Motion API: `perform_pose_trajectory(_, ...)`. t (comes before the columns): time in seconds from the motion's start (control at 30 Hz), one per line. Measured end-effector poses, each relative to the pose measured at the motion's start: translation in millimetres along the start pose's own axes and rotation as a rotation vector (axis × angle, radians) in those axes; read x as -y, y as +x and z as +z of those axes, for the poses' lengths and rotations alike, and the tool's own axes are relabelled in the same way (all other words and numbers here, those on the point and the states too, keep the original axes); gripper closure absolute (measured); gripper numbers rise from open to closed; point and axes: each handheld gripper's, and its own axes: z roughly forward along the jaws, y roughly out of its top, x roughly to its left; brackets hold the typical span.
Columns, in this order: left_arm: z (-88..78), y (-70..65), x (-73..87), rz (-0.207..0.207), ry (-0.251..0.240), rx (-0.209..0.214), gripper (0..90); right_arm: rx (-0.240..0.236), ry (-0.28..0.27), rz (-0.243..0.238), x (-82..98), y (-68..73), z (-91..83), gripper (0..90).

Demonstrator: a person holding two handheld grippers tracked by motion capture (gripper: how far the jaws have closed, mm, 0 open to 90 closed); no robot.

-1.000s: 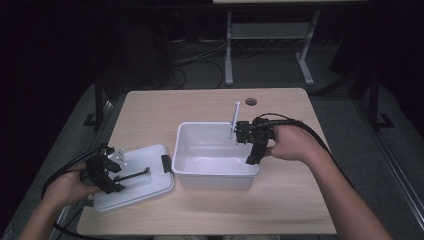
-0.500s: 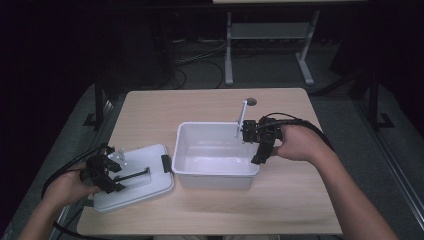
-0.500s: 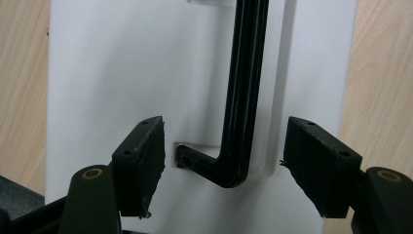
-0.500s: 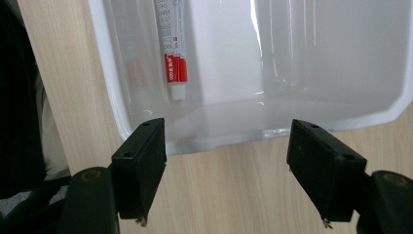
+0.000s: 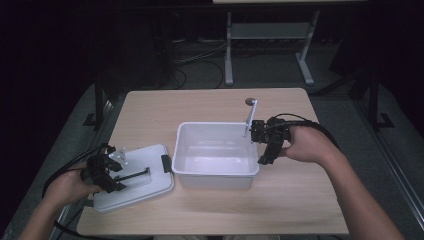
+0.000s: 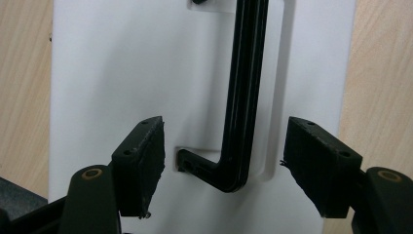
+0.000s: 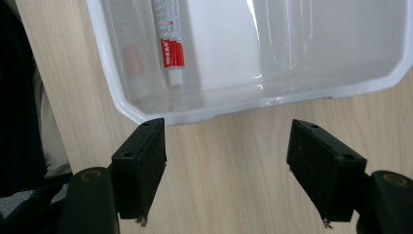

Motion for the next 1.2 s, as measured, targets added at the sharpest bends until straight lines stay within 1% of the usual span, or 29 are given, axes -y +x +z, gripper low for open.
perform_pose_trajectory(0.7,0.7,-0.5,-4.1,0.005,-0.001,-0.001,30.9,0.000,-0.015,0.048,27.8,-0.3,3.6,30.1)
perform_pose_trajectory(1.2,0.7,-0.5,-5.4,0.007,0.000,-0.001,30.9,-0.004,-0.032,0.083,48.4,-0.7,12.0,30.1)
